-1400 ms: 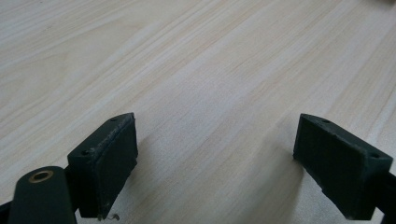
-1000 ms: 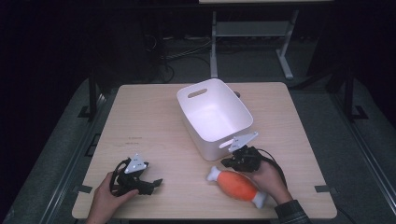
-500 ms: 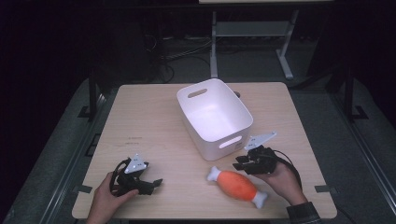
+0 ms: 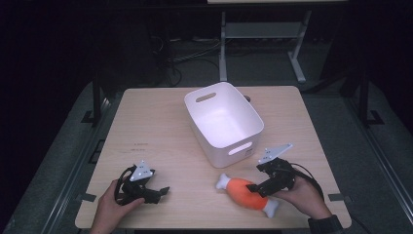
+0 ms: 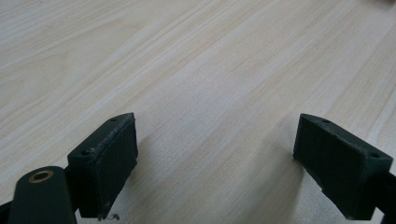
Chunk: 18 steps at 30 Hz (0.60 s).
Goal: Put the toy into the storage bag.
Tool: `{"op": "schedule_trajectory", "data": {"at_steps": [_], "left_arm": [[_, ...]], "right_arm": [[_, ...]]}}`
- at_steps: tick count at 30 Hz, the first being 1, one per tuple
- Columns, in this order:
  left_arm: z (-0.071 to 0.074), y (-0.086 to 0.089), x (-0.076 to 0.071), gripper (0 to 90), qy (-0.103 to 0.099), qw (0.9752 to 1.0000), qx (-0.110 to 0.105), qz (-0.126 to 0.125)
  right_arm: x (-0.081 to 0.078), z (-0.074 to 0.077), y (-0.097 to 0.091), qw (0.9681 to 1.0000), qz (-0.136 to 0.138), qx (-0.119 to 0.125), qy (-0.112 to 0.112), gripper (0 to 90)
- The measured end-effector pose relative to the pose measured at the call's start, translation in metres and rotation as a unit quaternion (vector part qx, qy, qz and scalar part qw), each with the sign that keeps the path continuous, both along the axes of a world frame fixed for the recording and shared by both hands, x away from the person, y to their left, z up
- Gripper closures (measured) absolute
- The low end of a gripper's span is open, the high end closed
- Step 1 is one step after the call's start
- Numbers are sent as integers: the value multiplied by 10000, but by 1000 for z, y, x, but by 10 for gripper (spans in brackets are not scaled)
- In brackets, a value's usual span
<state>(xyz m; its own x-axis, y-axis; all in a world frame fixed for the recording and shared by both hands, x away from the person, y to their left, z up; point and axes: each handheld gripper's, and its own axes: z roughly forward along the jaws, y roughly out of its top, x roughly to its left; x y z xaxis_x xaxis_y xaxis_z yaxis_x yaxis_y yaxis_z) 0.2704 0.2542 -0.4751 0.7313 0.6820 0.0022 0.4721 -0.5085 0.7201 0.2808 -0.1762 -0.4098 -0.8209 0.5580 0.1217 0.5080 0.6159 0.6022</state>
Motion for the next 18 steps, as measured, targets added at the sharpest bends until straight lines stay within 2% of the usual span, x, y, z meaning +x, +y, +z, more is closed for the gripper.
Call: {"op": "schedule_trajectory", "data": {"at_steps": [3,4,5,8,18], "left_arm": [[0,0,0,128,-6,10000,1,0],[0,0,0,128,-7,10000,-3,3],[0,0,0,128,-9,10000,-3,2],[0,0,0,127,-8,10000,6,-7],[0,0,0,127,-9,10000,10,-8]], "right_arm": [[-3,-1,3,9999,87,-86,19,115],[-5,-3,7,9997,187,-152,56,34],[-6,-4,9,9995,233,-178,87,12],[-10,-7,14,9987,320,-377,126,2],[-15,-11,23,9976,483,-487,119,0]]}}
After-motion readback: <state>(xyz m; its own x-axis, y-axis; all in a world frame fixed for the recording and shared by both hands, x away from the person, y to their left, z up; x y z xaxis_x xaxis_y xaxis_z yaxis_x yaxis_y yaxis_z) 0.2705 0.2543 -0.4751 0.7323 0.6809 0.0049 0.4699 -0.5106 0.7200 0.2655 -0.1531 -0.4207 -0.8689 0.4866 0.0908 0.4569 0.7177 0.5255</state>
